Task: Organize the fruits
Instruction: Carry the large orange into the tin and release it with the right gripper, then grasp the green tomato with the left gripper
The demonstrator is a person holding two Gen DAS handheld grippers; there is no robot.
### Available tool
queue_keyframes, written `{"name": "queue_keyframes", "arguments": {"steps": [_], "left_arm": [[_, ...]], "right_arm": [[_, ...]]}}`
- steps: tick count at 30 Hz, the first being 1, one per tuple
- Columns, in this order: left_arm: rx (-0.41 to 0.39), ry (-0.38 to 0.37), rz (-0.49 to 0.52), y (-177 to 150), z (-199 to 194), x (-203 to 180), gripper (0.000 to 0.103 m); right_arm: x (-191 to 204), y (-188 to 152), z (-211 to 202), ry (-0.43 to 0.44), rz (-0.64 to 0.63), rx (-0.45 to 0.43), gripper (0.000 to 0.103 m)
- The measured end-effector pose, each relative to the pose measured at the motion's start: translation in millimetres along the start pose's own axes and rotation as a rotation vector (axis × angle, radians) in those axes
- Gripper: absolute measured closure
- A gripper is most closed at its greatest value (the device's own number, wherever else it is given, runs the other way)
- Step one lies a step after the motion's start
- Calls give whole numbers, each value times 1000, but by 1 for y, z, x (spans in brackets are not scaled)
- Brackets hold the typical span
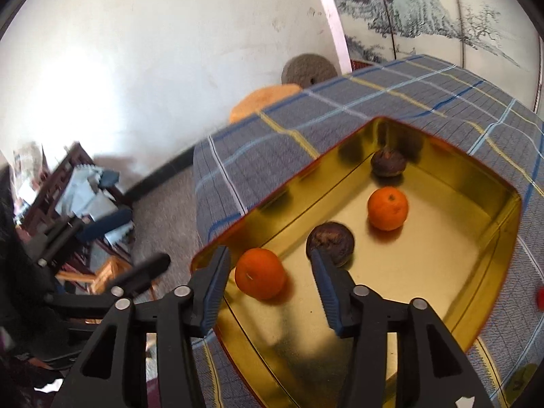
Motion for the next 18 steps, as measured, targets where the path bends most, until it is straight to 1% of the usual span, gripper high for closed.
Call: {"name": "queue_keyframes", "arguments": {"steps": [3, 4, 5, 8, 10, 13, 17, 18], "left_arm": [[-6, -7, 8, 1, -3, -3, 36], [-12, -9, 13, 2, -5, -4, 36], [-23, -13, 19, 3, -8, -5, 36], [-47, -34, 44, 7, -17, -14, 36], [-61, -53, 64, 10, -22, -22, 36], [-78, -105, 98, 16, -32, -42, 36], [-100, -213, 149, 27, -53, -81, 36], [-107, -236, 165, 29, -59, -91, 36]], "right_arm": [[-3, -3, -24, 1, 7, -52, 50], [-5, -6, -31, -6, 7, -63, 46], [-7, -11, -43, -19, 5, -82, 42], [-20, -36, -82, -80, 9, -124, 39], [-37, -57, -109, -148, 28, -139, 39], [-71, -95, -154, -258, 98, -156, 39], [-127, -150, -220, -474, 199, -154, 39], [-140, -162, -236, -510, 231, -158, 39]]}}
Point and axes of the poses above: each gripper's, at about its wrist camera, not at the fingertips, and z roughly the way its jaws point, x to its left, y to its top, the point moved 7 cm from there along z, roughly the way its jaws point, and after that the axes turned 10 degrees about y, right-handed, at the moved point
